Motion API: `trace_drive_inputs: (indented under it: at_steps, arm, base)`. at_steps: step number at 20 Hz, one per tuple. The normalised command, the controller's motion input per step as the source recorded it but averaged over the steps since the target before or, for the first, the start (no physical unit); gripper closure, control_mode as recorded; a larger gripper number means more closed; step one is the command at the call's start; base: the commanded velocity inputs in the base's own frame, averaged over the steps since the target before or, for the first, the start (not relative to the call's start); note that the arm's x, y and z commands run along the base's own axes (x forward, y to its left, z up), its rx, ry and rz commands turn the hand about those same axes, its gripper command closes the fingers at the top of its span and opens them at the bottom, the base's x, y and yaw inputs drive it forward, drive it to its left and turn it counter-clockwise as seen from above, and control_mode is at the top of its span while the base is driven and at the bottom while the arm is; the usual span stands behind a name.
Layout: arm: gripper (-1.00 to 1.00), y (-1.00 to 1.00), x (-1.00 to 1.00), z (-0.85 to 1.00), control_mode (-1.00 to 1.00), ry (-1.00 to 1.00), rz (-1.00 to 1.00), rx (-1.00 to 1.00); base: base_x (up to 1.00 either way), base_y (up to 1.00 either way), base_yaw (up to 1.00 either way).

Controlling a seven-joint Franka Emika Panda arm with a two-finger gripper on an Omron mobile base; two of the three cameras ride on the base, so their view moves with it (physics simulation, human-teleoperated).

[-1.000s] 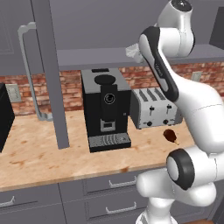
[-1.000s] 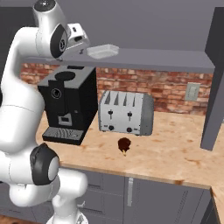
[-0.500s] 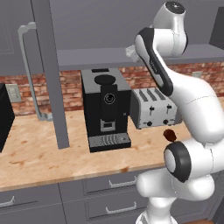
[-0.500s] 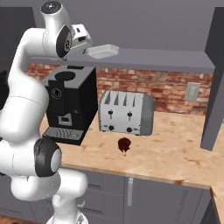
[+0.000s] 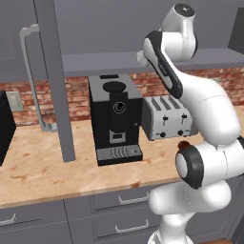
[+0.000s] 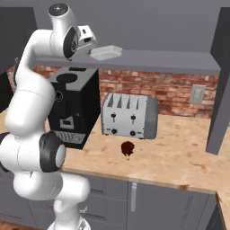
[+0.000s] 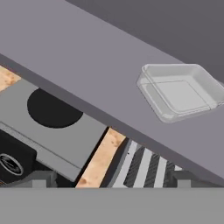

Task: Retrieve the tupperware from the cabinet, then place the raw meat into the tupperware to avoid contamination.

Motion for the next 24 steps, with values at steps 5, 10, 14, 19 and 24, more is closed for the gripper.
trace_drive_inputs:
  at_steps: [5, 10, 14, 19, 24]
  arm:
    - [-1.00, 0.00, 0.39, 0.00, -1.00, 0.01, 0.00, 0.00]
    - [-1.00, -0.02, 0.42, 0.00, -1.00, 0.03, 0.00, 0.00]
    - [-1.00, -0.05, 0.38, 0.00, -1.00, 0.04, 0.00, 0.00]
    - [-1.00, -0.08, 0.36, 0.00, -1.00, 0.05, 0.00, 0.00]
    - [-1.00, -0.09, 0.34, -0.01, -1.00, 0.06, 0.01, 0.00]
  base:
    - [0.00, 0.00, 0.00]
    - [0.00, 0.00, 0.00]
    - [0.00, 0.00, 0.00]
    - [0.00, 0.00, 0.00]
    - [0.00, 0.00, 0.00]
